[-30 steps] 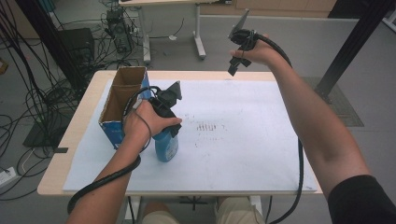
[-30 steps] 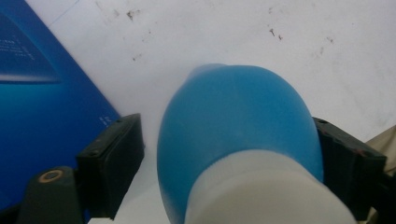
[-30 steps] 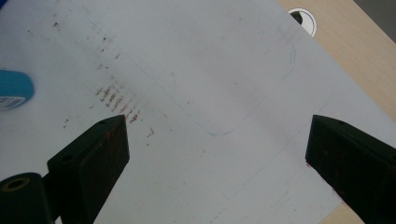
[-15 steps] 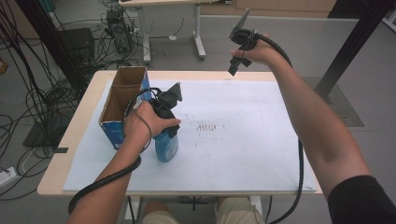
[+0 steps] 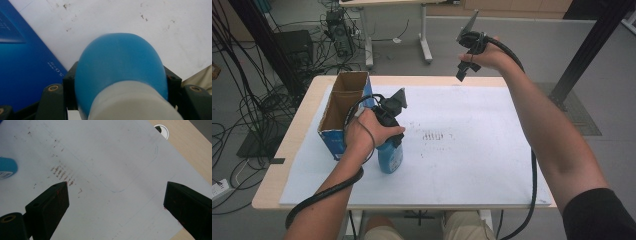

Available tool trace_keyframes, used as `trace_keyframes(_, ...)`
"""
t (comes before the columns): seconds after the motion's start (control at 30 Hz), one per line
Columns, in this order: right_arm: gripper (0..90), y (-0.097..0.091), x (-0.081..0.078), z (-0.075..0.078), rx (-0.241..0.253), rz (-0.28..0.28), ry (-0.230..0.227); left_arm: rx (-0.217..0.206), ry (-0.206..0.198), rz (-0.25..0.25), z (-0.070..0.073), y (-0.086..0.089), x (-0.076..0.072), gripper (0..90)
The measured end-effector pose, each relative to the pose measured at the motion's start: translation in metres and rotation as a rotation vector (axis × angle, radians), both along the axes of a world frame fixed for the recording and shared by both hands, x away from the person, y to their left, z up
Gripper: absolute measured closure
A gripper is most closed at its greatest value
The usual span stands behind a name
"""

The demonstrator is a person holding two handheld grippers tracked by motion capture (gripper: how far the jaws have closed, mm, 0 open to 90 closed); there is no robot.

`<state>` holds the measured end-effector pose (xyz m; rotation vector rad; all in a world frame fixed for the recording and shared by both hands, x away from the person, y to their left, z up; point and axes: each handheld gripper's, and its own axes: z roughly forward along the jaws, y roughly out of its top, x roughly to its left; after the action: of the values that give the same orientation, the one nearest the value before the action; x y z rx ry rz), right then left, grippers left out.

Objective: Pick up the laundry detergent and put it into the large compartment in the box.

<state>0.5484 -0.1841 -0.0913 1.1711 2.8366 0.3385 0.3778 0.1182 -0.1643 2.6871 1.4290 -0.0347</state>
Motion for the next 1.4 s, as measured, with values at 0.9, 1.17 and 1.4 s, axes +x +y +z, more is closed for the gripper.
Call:
trace_keyframes(0.9,6.2,0.0021,0.0005,-0.0009,-0.007,0.007,0.003,0.01,0.006,-0.009,0.0001,-0.0026,0.0015,36.9)
trace_keyframes(1.17,6.2,0.0025,0.0002,-0.0012,-0.008,0.011,0.003,0.007,0.014,-0.005,0.0001,-0.0022,0.003,37.2)
trace_keyframes(1.4,6.2,0.0045,0.0008,-0.0023,-0.007,0.01,0.006,0.0,0.015,0.0,-0.0001,-0.0003,0.0036,37.4)
